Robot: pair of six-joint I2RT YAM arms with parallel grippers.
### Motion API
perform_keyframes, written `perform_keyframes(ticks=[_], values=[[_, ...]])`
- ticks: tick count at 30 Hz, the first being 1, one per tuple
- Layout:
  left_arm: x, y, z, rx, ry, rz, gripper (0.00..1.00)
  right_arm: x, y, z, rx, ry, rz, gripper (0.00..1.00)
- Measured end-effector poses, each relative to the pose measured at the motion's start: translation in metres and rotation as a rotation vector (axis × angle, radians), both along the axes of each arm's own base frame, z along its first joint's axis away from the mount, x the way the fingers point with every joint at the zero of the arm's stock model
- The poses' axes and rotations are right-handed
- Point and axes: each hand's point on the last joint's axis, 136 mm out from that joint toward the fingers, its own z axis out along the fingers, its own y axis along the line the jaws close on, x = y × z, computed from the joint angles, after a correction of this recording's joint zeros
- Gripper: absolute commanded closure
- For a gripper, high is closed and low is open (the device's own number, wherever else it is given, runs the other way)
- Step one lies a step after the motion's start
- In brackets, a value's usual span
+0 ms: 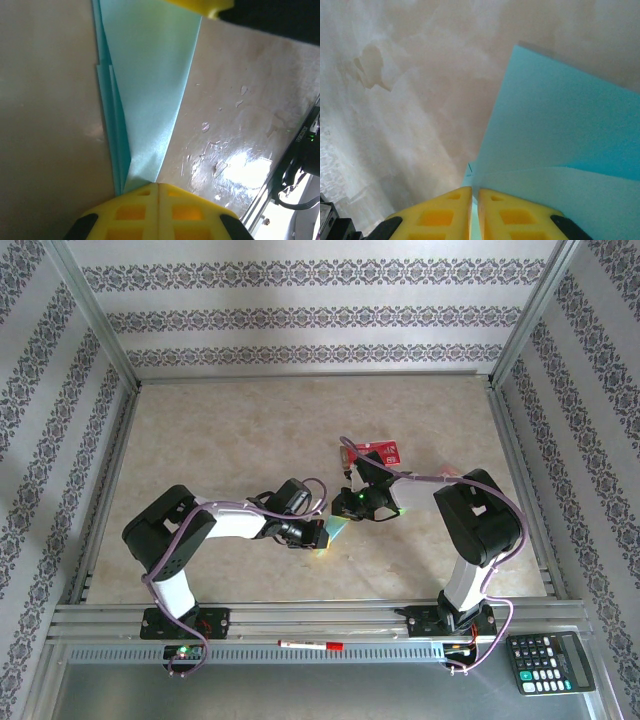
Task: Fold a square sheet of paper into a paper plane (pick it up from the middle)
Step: Fold the wing for the fifth time at the center of the table.
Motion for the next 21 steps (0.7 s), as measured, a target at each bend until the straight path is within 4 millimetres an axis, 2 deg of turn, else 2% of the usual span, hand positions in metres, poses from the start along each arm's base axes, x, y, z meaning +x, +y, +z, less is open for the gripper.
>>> perform_keyframes(ticks=[11, 18, 21], values=[[0.003, 0.001, -0.001, -0.037, -0.012, 0.006, 1.0, 0.006, 0.002, 0.008, 0.003, -0.01, -0.003, 0.79], [0.003, 0.001, -0.001, -0.066, -0.009, 0.016, 1.0, 0.007, 0.003, 0.047, 0.091, -0.075, -0.027, 0.79], [0.003, 0.001, -0.001, -0.071, 0.0, 0.019, 1.0, -0.003, 0.003, 0.049, 0.119, -0.069, -0.037, 0.8]])
